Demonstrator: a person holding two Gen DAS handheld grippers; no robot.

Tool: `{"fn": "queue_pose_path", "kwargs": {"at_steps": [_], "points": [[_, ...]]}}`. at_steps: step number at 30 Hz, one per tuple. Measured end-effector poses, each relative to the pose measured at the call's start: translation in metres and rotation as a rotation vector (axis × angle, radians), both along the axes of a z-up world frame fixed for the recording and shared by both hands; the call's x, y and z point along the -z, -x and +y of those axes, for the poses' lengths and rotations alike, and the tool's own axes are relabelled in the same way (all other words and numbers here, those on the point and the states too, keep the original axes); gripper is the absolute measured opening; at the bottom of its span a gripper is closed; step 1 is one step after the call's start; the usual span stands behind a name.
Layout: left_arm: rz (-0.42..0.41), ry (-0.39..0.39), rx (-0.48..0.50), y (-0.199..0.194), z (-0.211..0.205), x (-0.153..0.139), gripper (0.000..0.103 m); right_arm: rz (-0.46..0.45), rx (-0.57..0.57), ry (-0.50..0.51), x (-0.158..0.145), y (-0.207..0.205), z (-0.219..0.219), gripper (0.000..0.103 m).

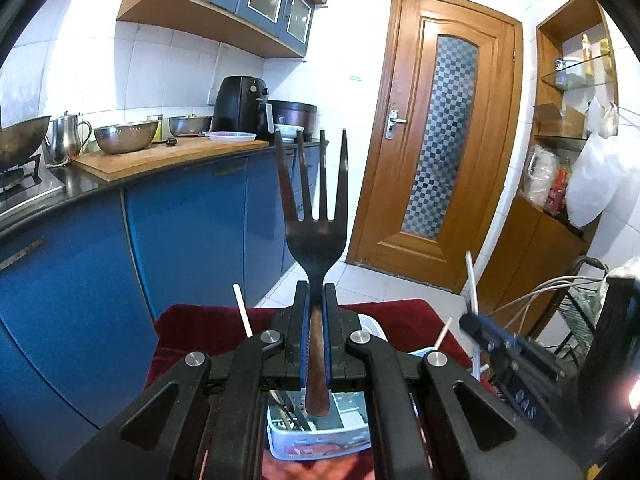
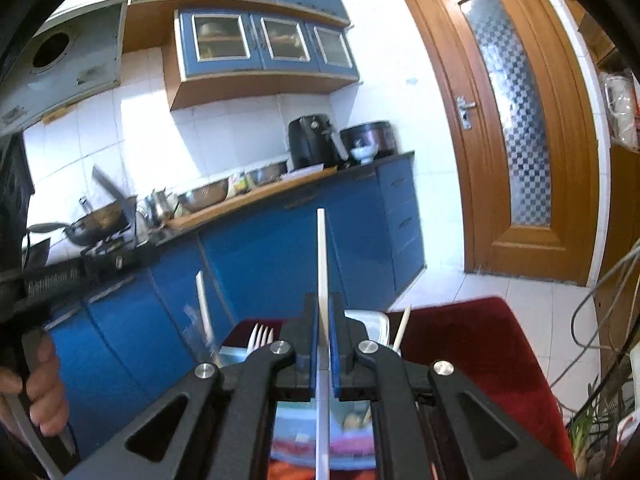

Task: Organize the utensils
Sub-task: 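Lift the fork and chopstick and carry both over the blue Box holder, then open the left tool dropping the fork in while the right tool releases the chopstick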

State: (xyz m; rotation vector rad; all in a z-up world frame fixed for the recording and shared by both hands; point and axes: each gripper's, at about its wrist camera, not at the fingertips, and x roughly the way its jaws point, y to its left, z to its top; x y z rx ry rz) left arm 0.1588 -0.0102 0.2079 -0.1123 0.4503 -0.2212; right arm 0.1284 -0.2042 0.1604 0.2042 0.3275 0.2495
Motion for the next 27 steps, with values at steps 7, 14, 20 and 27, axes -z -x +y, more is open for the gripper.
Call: {"fn": "queue_pose_path", "kwargs": {"at_steps": [7, 14, 20, 27], "points": [[0.024, -0.018, 0.006, -0.021, -0.008, 0.031, 0.003, -0.086, 0.081, -0.004, 0.014, -0.036, 0.000, 0.006], [0.067, 0.001, 0.015, -0.033, -0.007, 0.060, 0.003, -0.090, 0.078, 0.022, 0.034, -0.050, 0.006, 0.006], [0.095, 0.006, 0.039, -0.033, -0.007, 0.078, 0.004, -0.086, 0.061, 0.078, 0.045, -0.046, 0.010, 0.006], [0.128, -0.057, 0.058, -0.029, -0.016, 0.088, 0.008, -0.075, 0.021, 0.068, 0.042, -0.035, 0.009, 0.019]]}}
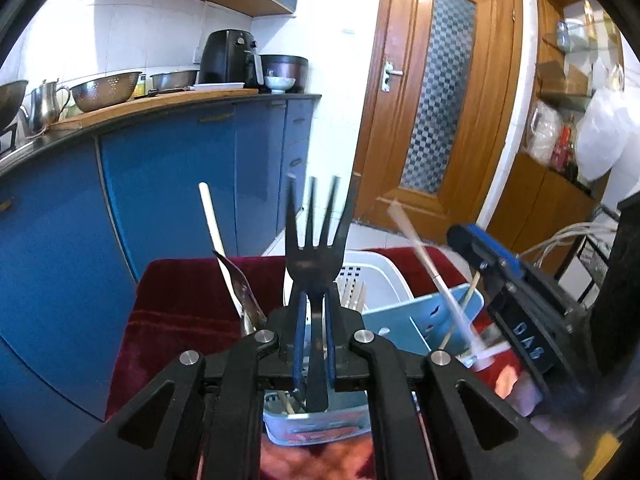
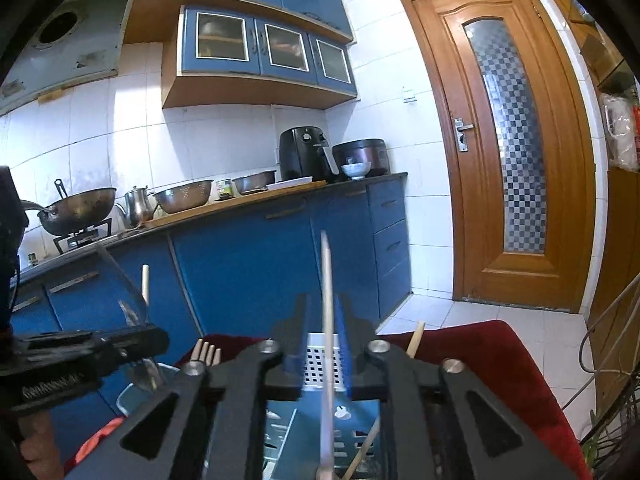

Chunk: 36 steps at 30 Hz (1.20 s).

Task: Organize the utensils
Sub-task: 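Open the left tool dropping the fork in while the right tool releases the chopstick, then pull both tools back from the holder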

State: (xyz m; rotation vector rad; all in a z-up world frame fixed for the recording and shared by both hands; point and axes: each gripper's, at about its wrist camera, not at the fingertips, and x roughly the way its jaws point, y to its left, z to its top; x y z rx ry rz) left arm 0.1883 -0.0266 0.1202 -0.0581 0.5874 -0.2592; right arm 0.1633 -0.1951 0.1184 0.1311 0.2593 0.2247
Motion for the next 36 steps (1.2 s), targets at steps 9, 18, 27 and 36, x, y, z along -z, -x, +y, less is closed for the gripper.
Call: {"fn": "queue_pose_path", "kwargs": {"at_steps": [9, 18, 27, 36], "points": [[-0.023, -0.008, 0.015, 0.021, 0.000, -0.016, 0.036, -0.006, -0.029, -0.031, -0.017, 0.025, -0.006, 0.030], [-0.019, -0.003, 0.010, 0.054, 0.005, -0.026, 0.036, 0.013, -0.041, -0.035, -0.029, 0.053, -0.018, 0.030], [0.002, 0.005, -0.035, 0.091, 0.016, -0.016, 0.038, 0.120, -0.051, -0.054, -0.015, 0.083, -0.028, 0.030], [0.043, 0.009, -0.067, 0.120, 0.017, 0.011, 0.039, 0.210, -0.051, -0.073, 0.014, 0.110, -0.035, 0.030]]}}
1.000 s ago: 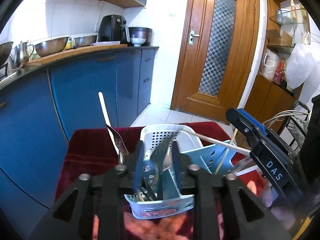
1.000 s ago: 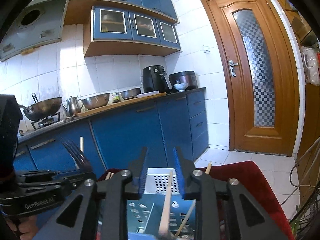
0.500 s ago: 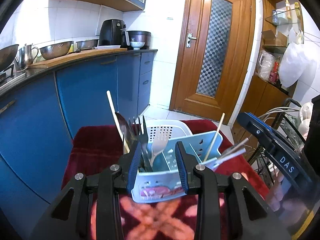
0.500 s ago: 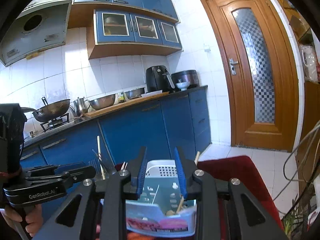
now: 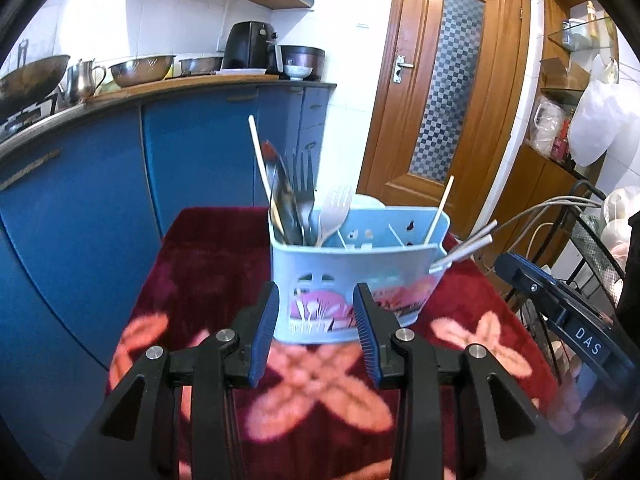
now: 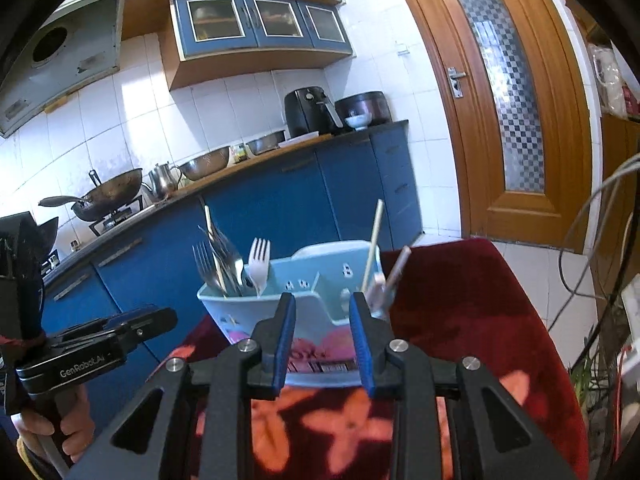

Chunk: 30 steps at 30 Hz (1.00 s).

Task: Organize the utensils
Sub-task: 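Pull both tools back from the holder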

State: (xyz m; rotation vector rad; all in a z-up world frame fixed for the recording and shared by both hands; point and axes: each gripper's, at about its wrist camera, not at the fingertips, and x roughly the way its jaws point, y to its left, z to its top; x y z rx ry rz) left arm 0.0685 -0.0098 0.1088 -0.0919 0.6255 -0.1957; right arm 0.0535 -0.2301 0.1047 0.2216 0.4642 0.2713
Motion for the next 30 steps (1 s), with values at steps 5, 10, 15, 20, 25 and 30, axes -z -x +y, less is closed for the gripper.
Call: {"fn": "queue_pose_path", "kwargs": {"at_steps": [5, 10, 15, 20, 25, 30], "points": [[0.036, -0.019, -0.015, 0.003, -0.004, 0.021, 0.039, 0.034, 0.030, 0.005, 0.015, 0.008, -0.003, 0.034], [0.052, -0.049, -0.051, 0.002, -0.007, 0.041, 0.039, 0.085, 0.037, 0.012, 0.035, 0.014, 0.001, 0.035], [0.064, -0.072, -0.073, -0.002, -0.008, 0.056, 0.039, 0.115, 0.043, 0.025, 0.050, 0.016, 0.006, 0.035], [0.094, -0.065, -0.080, -0.009, -0.008, 0.069, 0.041, 0.140, 0.038, 0.033, 0.061, 0.016, 0.010, 0.038], [0.097, -0.073, -0.086, -0.011, -0.009, 0.077, 0.041, 0.144, 0.039, 0.053, 0.068, 0.017, 0.016, 0.040], [0.090, -0.089, -0.086, -0.011, -0.011, 0.082, 0.042, 0.148, 0.039, 0.072, 0.075, 0.017, 0.020, 0.042]]}}
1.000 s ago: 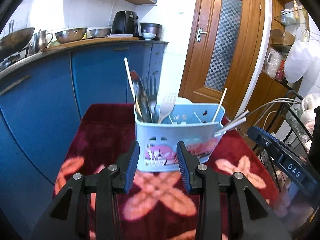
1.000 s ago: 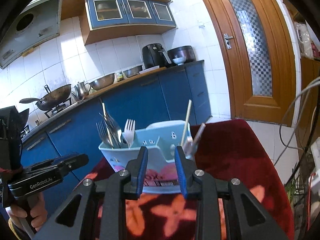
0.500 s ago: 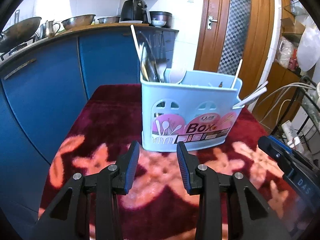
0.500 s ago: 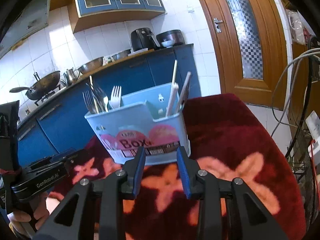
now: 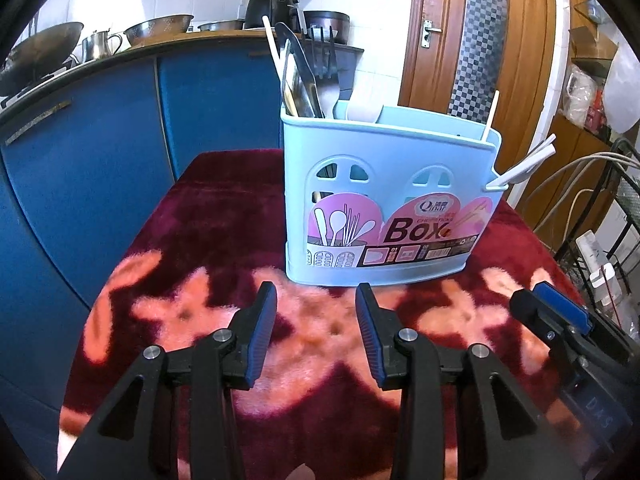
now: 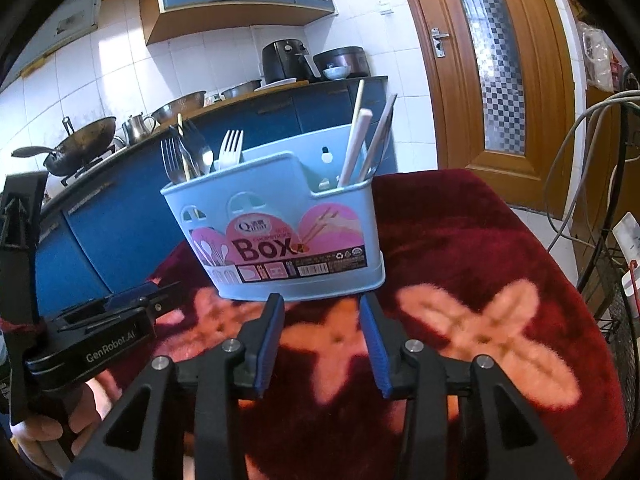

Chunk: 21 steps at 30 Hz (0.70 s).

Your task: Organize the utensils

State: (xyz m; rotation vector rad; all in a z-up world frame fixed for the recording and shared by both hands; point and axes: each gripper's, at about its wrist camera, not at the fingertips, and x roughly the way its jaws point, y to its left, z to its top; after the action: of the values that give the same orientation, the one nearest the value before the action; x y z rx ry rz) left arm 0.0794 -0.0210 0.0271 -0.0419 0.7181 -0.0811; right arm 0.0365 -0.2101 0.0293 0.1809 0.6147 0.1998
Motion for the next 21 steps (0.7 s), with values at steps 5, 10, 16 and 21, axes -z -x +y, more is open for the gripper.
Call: {"fn": "queue_pose_path", "kwargs": {"at_steps": [5, 10, 16, 21], "points": [[0.000, -0.001, -0.005, -0.002, 0.003, 0.002, 0.042, 0.020, -0.007, -0.009, -0.004, -0.010, -0.009, 0.043], [0.002, 0.016, -0.009, -0.006, 0.008, -0.003, 0.042, 0.007, 0.019, 0.020, -0.022, -0.027, -0.028, 0.043], [-0.014, 0.021, -0.020, -0.012, 0.012, -0.012, 0.042, 0.012, 0.077, -0.012, -0.037, -0.051, -0.068, 0.043], [-0.018, 0.028, -0.012, -0.021, 0.012, -0.018, 0.042, -0.002, 0.111, 0.033, -0.045, -0.077, -0.091, 0.043]]}}
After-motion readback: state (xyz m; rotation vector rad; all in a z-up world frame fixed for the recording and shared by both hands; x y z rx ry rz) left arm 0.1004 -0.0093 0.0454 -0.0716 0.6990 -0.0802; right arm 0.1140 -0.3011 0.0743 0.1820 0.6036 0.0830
